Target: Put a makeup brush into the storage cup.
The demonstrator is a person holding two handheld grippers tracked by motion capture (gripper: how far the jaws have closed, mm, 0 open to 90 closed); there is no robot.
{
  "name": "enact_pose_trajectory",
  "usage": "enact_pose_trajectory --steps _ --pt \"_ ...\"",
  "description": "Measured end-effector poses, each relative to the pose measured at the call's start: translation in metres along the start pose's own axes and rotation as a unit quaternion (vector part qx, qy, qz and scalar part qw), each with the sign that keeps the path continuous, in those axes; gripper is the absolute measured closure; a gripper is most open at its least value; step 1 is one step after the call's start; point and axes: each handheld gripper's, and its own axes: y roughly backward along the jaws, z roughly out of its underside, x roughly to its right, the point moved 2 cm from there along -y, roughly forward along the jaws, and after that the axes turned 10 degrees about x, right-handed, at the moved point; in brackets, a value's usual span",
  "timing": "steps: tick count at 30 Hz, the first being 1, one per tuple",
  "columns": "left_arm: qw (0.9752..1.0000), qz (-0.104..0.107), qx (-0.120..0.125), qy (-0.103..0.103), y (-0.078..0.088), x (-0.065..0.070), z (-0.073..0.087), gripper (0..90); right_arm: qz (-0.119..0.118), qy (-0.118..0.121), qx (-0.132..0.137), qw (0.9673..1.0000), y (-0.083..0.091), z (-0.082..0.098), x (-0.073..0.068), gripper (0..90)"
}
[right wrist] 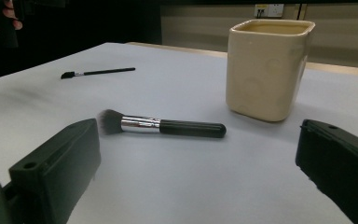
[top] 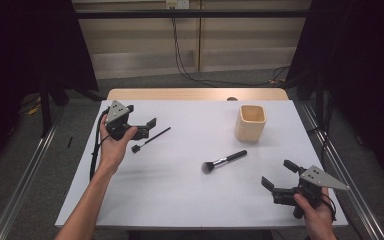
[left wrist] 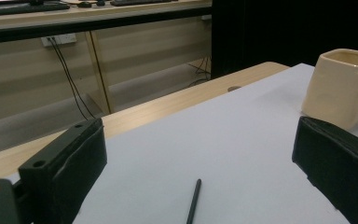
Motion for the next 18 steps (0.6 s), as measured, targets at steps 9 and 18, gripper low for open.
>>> enact_pose_trajectory --steps 9,18 --pt "0.9995 -0.010 -0.030 -0.004 -0.010 -0.007 0.008 3.0 -0.001 0.001 0.001 1.0000 0.000 0.000 0.000 0.0" --pt "0.9977 -0.008 -0.068 -0.003 -0.018 -0.016 0.009 2.9 -0.002 0.002 0.000 1.0000 0.000 0.000 0.000 0.0"
